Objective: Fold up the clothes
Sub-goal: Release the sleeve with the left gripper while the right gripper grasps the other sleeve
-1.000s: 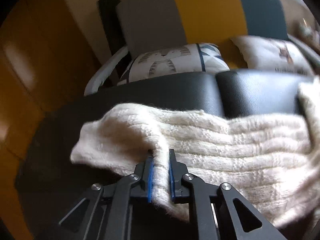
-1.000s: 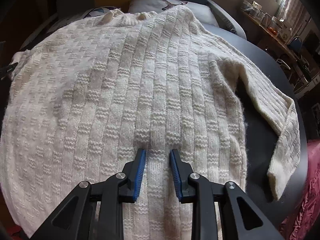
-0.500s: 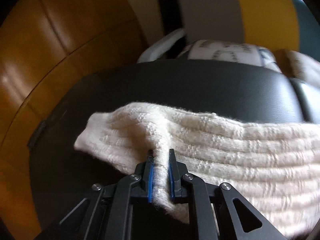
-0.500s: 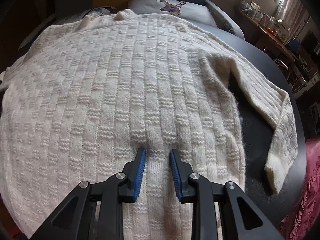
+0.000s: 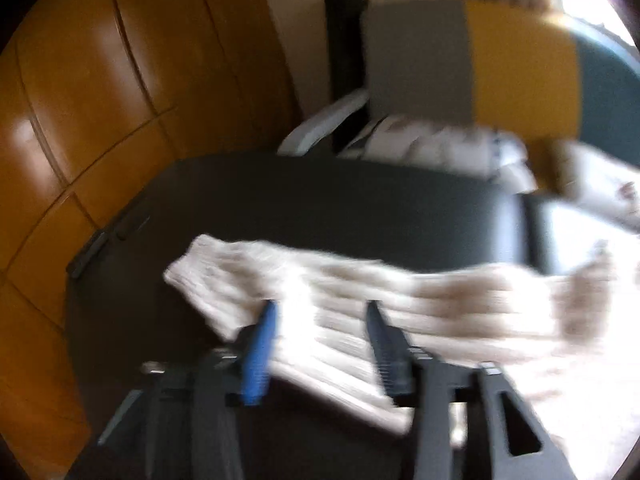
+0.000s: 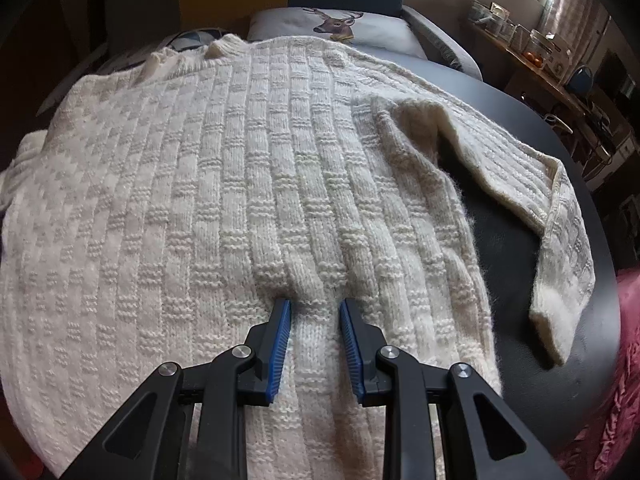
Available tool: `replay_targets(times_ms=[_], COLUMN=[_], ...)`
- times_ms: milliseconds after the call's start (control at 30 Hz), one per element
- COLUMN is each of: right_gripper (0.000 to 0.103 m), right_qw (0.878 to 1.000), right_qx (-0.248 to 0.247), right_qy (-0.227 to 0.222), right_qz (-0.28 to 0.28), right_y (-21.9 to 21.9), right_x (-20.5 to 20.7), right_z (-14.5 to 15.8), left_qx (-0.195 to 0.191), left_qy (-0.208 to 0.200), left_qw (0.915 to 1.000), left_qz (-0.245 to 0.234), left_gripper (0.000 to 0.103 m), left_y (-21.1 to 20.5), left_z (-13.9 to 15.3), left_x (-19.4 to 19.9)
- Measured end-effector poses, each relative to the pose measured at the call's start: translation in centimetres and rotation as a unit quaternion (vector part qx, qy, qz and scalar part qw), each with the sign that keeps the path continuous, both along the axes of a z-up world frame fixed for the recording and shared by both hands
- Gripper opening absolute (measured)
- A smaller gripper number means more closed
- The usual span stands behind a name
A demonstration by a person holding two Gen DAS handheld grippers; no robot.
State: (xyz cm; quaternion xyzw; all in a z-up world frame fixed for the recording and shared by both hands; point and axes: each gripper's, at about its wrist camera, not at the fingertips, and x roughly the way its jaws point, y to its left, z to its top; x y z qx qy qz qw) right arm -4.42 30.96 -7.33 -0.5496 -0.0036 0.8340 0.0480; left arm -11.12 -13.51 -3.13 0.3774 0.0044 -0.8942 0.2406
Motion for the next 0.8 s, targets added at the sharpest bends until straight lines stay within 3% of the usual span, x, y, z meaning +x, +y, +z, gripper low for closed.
replay_targets(times_ms=[33, 133, 267, 367, 467, 600, 700, 800], right_gripper=[0.026, 0.027, 0.027, 0.027, 0.027, 0.035, 0.036, 0.039], right_qw=[1.0, 1.0, 0.999, 0.998, 0.997, 0.992, 0.985, 0.982], right_qx=[-0.003, -0.006, -0.007, -0.028, 0.005, 0.049, 0.077, 0.068], right_qy=[0.006, 0.024, 0.045, 0.051, 0.056, 0.063, 0.066, 0.053], right_qz=[-0.004, -0.012, -0.014, -0.01, -0.05, -0.103, -0.141, -0.167], right_y=[0.1, -0.1, -0.4, 0.5, 3.7, 7.9, 11.0, 13.4], right_x=[0.2, 0.8, 1.7, 2.1, 2.8, 3.8, 4.5, 5.2], right_z=[0.0, 0.0, 0.2, 0.6, 1.3, 2.2, 2.7, 1.4], left_qx=[0.009, 0.016, 0.023, -0.038, -0.091, -0.058, -0.016, 0.032], left_qy=[0.008, -0.025, -0.067, -0.07, -0.06, -0.06, -0.063, -0.068], left_qw=[0.9998, 0.9937, 0.9723, 0.965, 0.9574, 0.9545, 0.9581, 0.9603], left_qz=[-0.017, -0.108, -0.223, -0.25, -0.268, -0.286, -0.279, -0.269], left_gripper=[0.059, 0.059, 0.059, 0.058, 0.058, 0.062, 0.08, 0.087], left_y=[1.7, 9.1, 18.6, 22.2, 23.3, 21.6, 20.0, 18.6], left_z=[0.4, -1.1, -3.2, -5.6, -6.1, -6.2, -6.3, -6.8], left_x=[0.9, 2.7, 4.9, 5.7, 6.1, 5.0, 4.5, 4.0])
